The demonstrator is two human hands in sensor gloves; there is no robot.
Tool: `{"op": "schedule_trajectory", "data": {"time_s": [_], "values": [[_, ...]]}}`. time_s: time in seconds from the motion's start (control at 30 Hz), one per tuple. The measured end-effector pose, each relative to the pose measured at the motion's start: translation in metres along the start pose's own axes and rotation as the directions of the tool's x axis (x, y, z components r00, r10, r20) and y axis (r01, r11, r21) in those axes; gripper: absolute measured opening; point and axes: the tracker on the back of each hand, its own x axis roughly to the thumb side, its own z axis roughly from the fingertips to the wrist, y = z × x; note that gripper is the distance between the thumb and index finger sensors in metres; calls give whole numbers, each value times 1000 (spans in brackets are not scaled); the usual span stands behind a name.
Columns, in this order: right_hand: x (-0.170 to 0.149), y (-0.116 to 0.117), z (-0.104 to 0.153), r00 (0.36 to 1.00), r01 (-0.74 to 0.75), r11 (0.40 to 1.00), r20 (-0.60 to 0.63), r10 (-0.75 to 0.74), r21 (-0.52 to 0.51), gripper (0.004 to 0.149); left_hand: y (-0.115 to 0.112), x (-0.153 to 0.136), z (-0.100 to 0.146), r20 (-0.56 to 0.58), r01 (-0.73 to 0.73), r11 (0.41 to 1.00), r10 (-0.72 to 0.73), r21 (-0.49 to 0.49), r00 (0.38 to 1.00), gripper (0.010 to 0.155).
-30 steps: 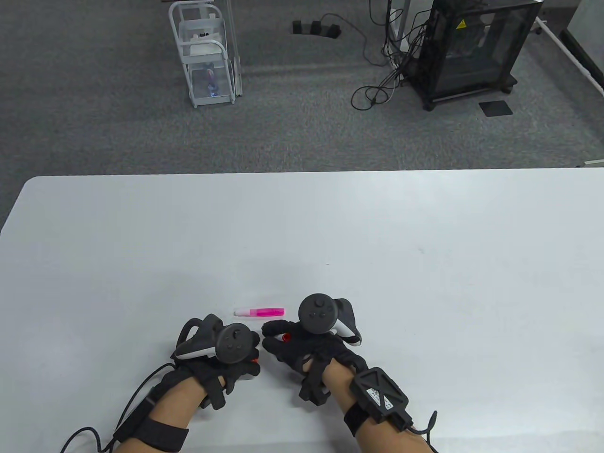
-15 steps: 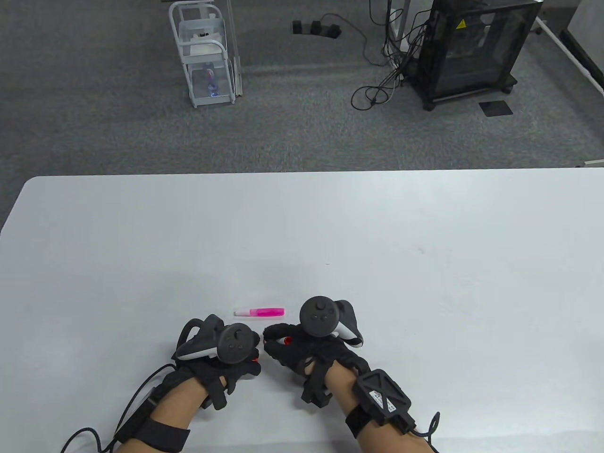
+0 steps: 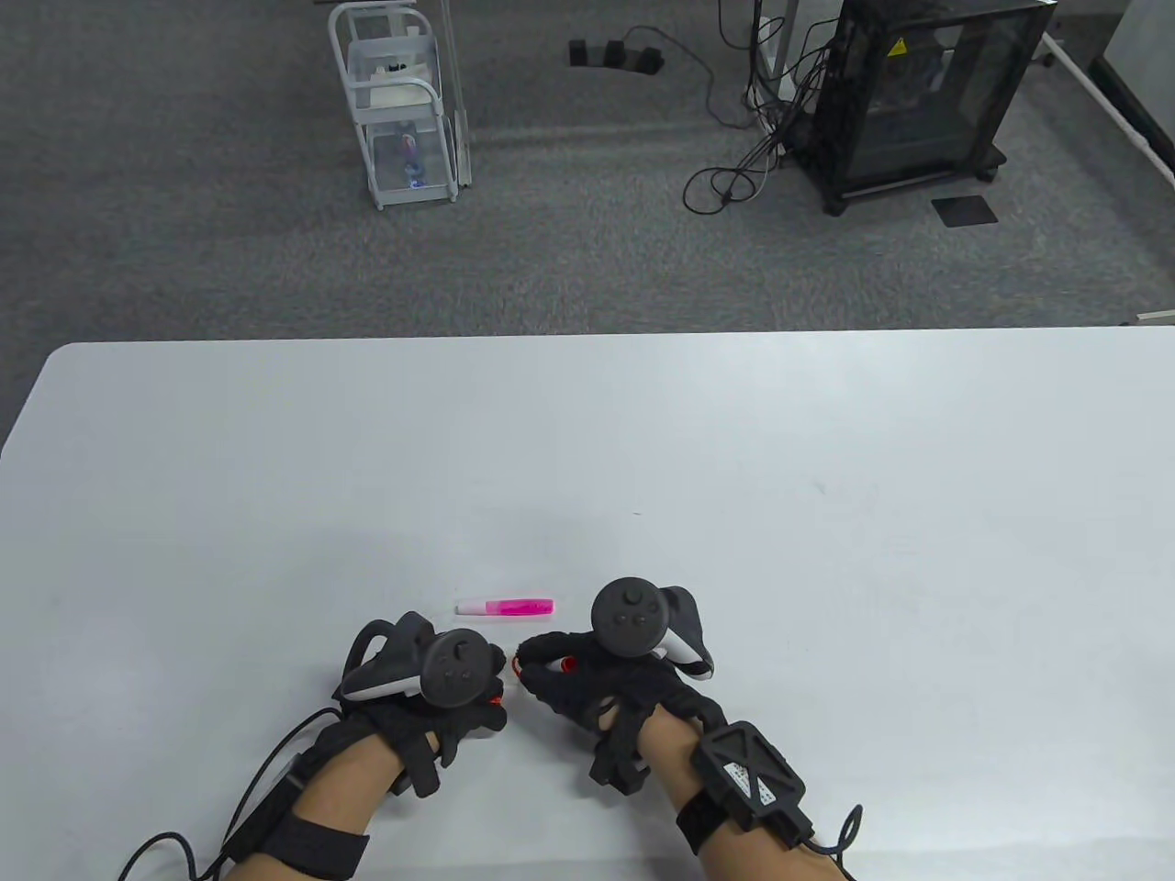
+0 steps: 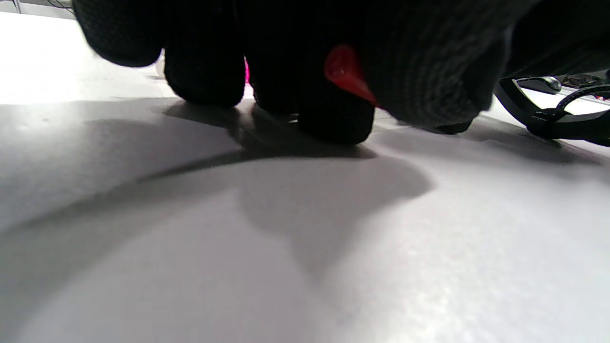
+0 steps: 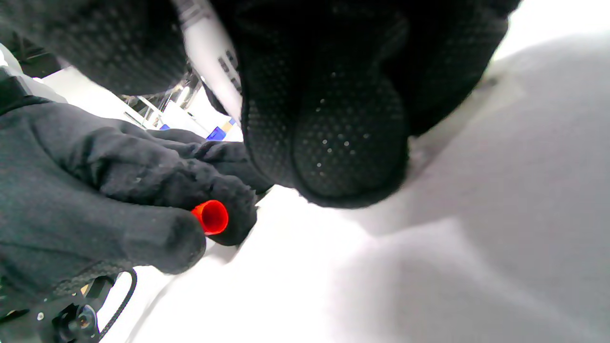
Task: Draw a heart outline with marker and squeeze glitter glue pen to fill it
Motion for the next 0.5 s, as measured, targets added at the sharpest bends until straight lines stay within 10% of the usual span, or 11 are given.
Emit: {"op": "schedule_trajectory", "data": {"time_s": [0.5], "values": [[-3, -2, 3, 1000, 10, 999, -23, -11, -32, 54, 0, 0, 0, 1, 0, 1000, 0, 0, 1000, 47]]}}
